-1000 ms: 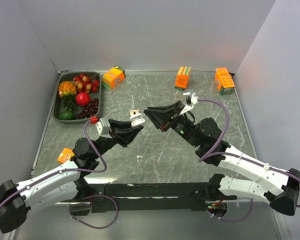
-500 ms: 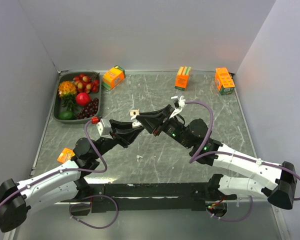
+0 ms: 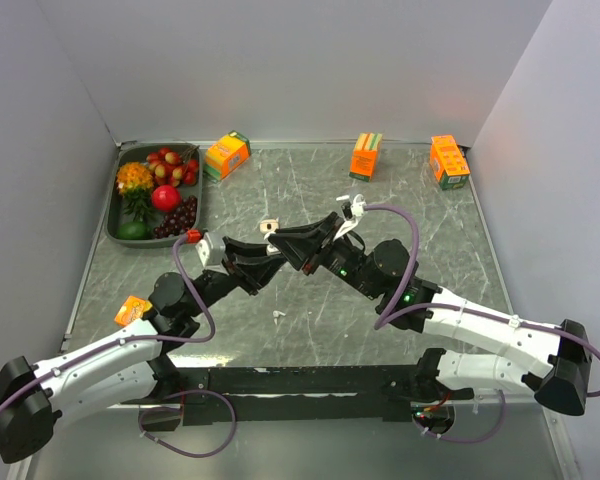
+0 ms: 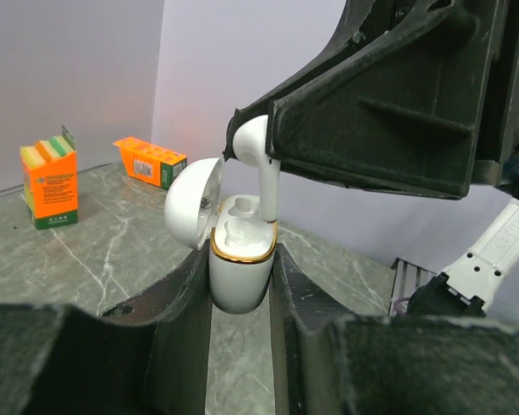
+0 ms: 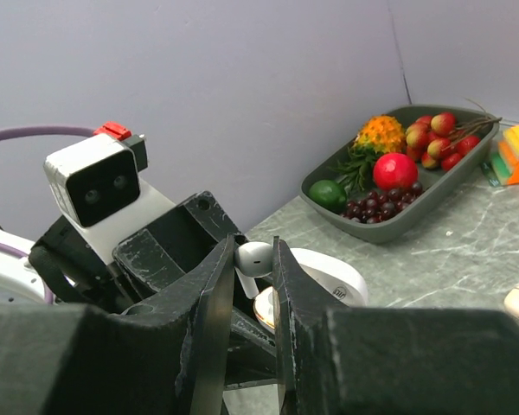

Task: Insert the wireless bluetooth earbuds into the charging case
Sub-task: Place the earbud in the charging case.

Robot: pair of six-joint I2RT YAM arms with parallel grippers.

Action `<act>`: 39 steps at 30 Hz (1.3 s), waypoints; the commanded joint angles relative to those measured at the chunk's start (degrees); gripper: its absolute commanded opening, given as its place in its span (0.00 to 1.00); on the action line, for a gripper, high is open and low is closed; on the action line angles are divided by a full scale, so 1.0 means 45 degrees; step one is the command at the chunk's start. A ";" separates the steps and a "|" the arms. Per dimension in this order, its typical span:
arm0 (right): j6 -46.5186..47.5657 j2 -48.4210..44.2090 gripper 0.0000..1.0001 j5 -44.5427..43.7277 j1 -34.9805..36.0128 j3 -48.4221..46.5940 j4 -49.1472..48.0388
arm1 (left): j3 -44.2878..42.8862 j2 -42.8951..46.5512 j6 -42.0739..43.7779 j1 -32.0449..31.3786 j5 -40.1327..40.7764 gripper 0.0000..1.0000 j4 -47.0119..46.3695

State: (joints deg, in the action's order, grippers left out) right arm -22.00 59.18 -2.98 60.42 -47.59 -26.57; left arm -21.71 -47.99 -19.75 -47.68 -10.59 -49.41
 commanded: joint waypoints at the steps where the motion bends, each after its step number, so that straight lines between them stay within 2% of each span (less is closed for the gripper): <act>1: 0.0201 0.0072 0.00 -0.0430 0.0186 0.0029 -0.0619 | -0.0682 -0.0059 -0.0455 -0.0068 0.0205 0.01 -0.0075; 17: 0.0338 0.0248 0.00 -0.2051 0.0459 0.0205 -0.0834 | -0.1092 -0.0176 -0.1295 -0.0088 0.0263 0.01 0.0491; 39: 0.0338 0.0092 0.00 -0.2169 0.0635 0.0401 -0.0229 | -0.0878 0.0077 -0.0788 -0.0224 0.0419 0.01 0.0277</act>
State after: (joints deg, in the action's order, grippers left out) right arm -21.12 60.34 -12.12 62.46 -46.39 -27.75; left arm -24.29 -48.60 -24.62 -48.14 -9.19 -44.73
